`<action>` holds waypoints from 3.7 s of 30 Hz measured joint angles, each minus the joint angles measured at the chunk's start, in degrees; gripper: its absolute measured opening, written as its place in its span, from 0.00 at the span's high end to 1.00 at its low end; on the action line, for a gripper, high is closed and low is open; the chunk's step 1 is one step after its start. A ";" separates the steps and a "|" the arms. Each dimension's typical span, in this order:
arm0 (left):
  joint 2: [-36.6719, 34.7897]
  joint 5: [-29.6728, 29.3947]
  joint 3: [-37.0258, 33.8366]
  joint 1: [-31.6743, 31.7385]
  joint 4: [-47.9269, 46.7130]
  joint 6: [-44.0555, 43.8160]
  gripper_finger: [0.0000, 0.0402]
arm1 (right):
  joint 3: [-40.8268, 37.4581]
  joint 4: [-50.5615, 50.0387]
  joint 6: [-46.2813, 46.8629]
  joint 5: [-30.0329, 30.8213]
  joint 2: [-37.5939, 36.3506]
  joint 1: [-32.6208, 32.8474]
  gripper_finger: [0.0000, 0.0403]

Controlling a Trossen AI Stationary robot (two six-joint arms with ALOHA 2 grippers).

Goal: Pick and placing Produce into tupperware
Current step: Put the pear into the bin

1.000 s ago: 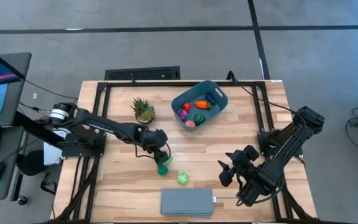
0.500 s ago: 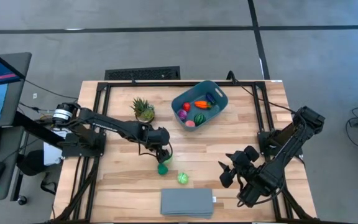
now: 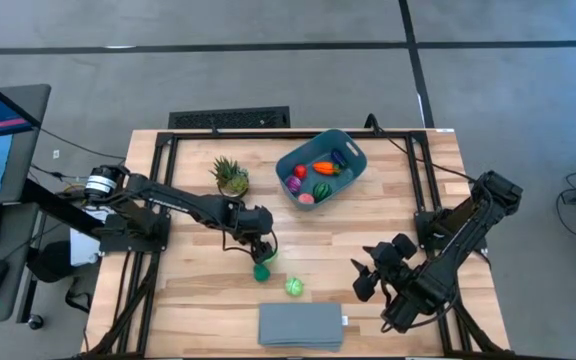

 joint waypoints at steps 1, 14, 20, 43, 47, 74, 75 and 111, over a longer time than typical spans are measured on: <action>0.00 -0.02 -0.01 -0.06 0.02 -0.10 0.09 | 0.00 0.22 0.00 0.00 0.00 0.00 0.37; -0.01 -1.05 0.00 -1.00 2.63 -0.11 0.09 | 0.00 0.64 0.00 0.00 0.02 0.04 0.37; -0.04 -1.55 -0.14 -1.07 2.92 -0.06 0.09 | 0.00 0.71 -0.04 0.00 0.00 0.04 0.37; 6.63 2.29 -1.35 -1.67 7.39 -0.08 0.09 | -0.02 0.91 -0.46 -0.04 0.02 0.04 0.37; 7.53 1.78 -0.52 -2.16 7.26 0.04 0.09 | -0.04 1.80 -0.42 -0.45 0.02 0.55 0.37; 11.89 0.07 1.60 -3.28 7.41 0.38 0.09 | -0.02 1.10 0.01 -0.42 0.02 0.64 0.37; 11.91 -0.26 1.60 -3.30 7.42 0.40 0.09 | -0.02 1.29 0.02 -0.39 0.00 0.75 0.37; 12.42 -0.88 3.63 -3.30 5.09 2.82 0.34 | -0.02 1.69 -0.37 -0.44 0.00 0.87 0.37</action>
